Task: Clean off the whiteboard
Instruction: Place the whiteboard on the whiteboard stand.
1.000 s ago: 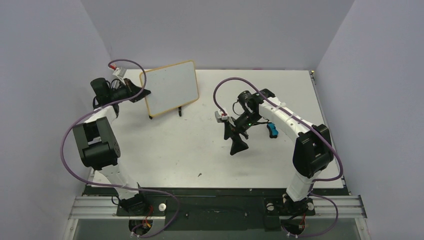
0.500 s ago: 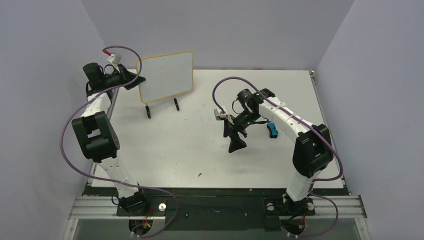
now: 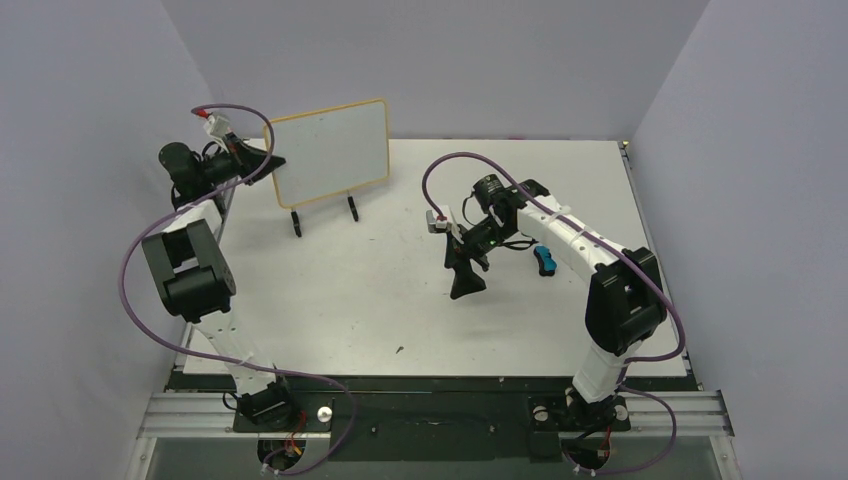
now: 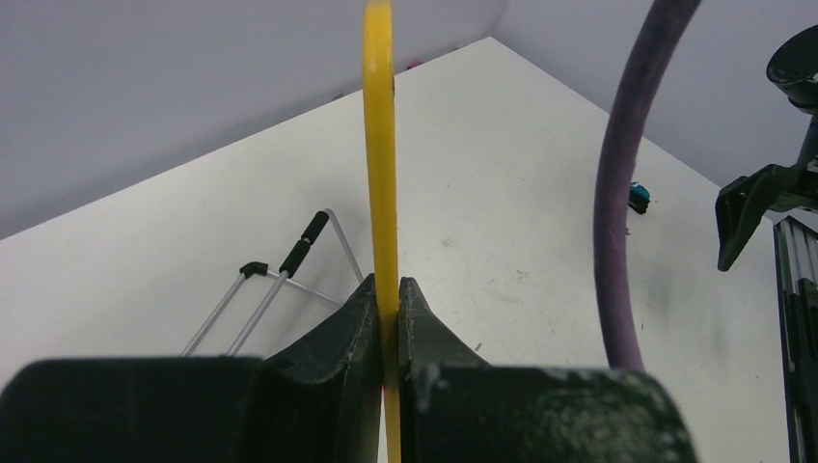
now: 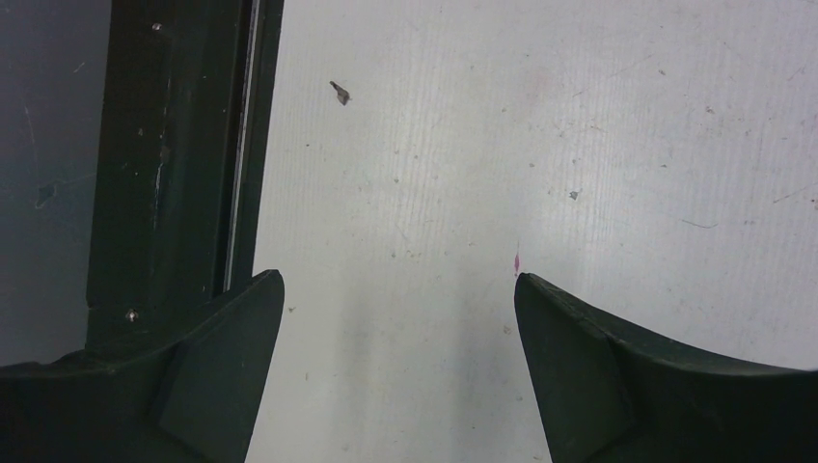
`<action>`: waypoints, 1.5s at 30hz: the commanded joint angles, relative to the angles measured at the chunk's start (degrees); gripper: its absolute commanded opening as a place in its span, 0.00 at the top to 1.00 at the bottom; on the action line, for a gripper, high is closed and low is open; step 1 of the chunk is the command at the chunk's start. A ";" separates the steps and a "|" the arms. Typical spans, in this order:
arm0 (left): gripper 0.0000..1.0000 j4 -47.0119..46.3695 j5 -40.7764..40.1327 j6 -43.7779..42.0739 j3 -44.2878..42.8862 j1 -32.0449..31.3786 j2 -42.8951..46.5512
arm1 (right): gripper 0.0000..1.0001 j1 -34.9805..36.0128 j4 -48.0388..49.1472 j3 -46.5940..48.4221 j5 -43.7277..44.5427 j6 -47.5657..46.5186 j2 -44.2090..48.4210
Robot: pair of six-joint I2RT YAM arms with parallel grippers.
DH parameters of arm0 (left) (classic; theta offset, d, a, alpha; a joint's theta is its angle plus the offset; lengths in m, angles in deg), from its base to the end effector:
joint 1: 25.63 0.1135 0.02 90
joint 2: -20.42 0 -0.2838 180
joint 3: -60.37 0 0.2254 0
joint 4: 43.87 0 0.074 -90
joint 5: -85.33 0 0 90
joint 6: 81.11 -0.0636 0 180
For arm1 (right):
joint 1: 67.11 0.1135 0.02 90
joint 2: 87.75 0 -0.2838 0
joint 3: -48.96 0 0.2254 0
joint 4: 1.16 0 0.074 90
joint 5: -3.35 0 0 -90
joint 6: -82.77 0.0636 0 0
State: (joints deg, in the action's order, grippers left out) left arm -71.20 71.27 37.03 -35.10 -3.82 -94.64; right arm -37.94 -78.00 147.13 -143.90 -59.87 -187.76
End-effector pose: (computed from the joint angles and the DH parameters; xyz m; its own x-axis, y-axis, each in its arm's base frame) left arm 0.4325 0.1066 0.3071 -0.2681 -0.2307 -0.9354 0.7663 0.5374 -0.3521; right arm 0.2498 0.2007 0.2794 -0.1954 -0.6015 -0.7746 -0.9280 -0.1421 0.3444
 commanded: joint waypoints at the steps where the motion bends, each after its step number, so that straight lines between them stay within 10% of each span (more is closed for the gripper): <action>1: 1.00 -19.77 3.77 9.30 0.10 1.35 -0.37 | 0.15 -0.62 1.93 -0.47 -1.83 1.31 0.65; 45: 1.00 -31.93 6.24 6.44 -4.28 9.76 -20.00 | 0.15 -1.26 1.00 0.84 -4.45 2.10 -4.48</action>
State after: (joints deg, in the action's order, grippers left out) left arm -96.47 78.74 50.41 -37.65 4.87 -112.63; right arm -38.97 -77.09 146.87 -145.67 -57.55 -191.37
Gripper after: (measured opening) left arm 0.037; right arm 0.848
